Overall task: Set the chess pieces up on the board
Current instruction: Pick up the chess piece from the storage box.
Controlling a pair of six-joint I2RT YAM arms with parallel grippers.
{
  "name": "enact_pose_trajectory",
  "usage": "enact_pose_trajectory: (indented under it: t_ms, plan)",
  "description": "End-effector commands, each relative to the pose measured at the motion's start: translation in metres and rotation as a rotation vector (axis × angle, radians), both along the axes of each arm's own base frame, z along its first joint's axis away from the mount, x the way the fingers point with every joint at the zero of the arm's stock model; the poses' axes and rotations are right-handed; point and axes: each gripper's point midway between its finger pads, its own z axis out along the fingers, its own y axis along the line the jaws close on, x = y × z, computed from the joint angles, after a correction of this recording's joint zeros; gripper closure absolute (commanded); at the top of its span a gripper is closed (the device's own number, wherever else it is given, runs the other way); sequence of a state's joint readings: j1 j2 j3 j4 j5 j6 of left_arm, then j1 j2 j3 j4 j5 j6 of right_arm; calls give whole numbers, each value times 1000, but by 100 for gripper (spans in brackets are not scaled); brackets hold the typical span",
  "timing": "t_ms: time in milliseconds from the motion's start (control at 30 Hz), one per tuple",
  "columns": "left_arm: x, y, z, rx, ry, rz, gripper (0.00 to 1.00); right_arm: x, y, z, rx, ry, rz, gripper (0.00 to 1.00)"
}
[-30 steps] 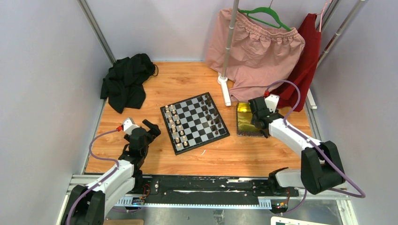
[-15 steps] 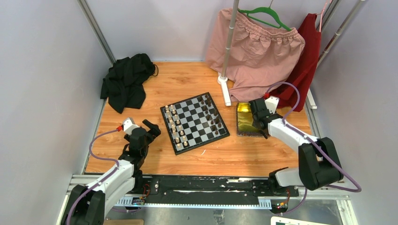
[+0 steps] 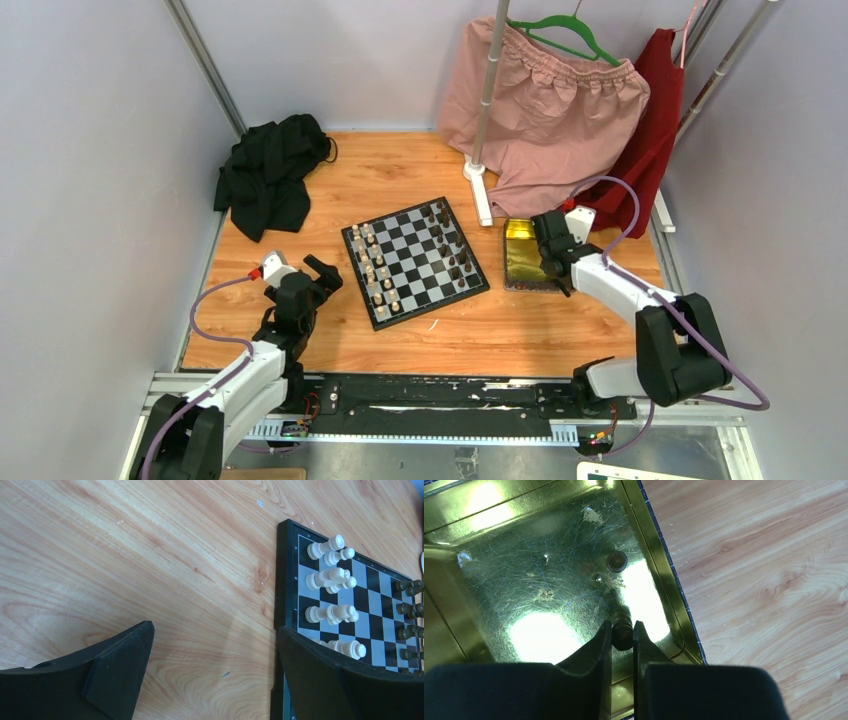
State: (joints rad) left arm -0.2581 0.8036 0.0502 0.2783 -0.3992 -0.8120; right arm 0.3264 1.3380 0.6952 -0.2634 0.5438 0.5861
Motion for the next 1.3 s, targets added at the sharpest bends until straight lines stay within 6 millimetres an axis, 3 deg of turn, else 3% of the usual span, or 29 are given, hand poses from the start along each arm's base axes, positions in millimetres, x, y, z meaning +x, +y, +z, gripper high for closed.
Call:
enact_pose_trajectory:
  t_ms: [0,533,967,1267]
  plan:
    - [6,0,10,-10,-35,5,0,0,-7,7,-10,-20,-9,100]
    - [6,0,11,-8,-40,4,0,15,17,55,84,-141,127,100]
    - [6,0,9,-5,-35,8,0,48,92,102,182,-172,492,100]
    - [6,1,10,-4,-35,10,0,72,148,107,135,-111,684,100]
